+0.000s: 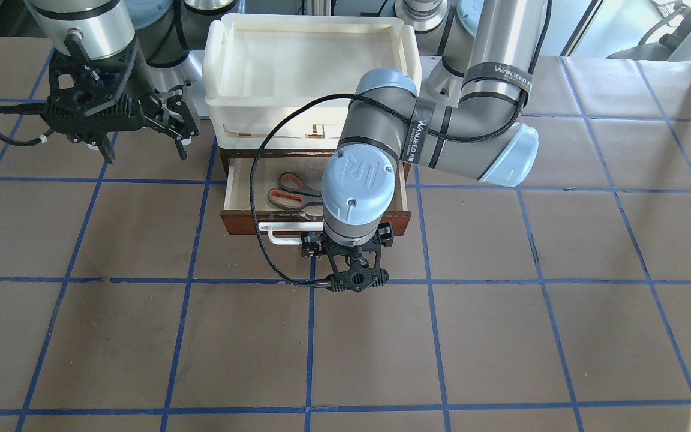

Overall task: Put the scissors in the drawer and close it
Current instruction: 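Push the drawer front with the left gripper away from the robot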

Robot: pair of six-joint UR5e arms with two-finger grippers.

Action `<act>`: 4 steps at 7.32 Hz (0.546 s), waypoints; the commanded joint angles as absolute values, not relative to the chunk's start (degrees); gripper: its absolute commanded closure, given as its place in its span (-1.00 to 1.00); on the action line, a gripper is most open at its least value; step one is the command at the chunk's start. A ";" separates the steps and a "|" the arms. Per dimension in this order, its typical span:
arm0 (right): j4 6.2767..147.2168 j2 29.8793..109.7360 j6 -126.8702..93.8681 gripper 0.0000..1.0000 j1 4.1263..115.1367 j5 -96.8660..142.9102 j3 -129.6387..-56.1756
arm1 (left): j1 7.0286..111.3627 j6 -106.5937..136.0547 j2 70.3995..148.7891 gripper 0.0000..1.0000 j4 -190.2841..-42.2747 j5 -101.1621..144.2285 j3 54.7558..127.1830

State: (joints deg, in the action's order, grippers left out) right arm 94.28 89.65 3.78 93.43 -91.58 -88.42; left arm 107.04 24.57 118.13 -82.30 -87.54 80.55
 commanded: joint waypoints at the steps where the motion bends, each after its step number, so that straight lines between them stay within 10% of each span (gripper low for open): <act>1: 94.22 89.65 3.78 -1.00 93.43 -91.58 -88.42 | 107.23 25.05 118.21 -1.00 -84.10 -87.63 80.68; 4: 94.05 89.65 3.78 -1.00 93.43 -91.58 -88.42 | 107.40 26.10 118.04 -1.00 -87.09 -87.72 80.77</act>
State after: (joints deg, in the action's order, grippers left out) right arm 94.22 89.59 3.78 93.43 -91.58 -88.42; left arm 107.37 25.89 118.03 -86.02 -87.74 80.76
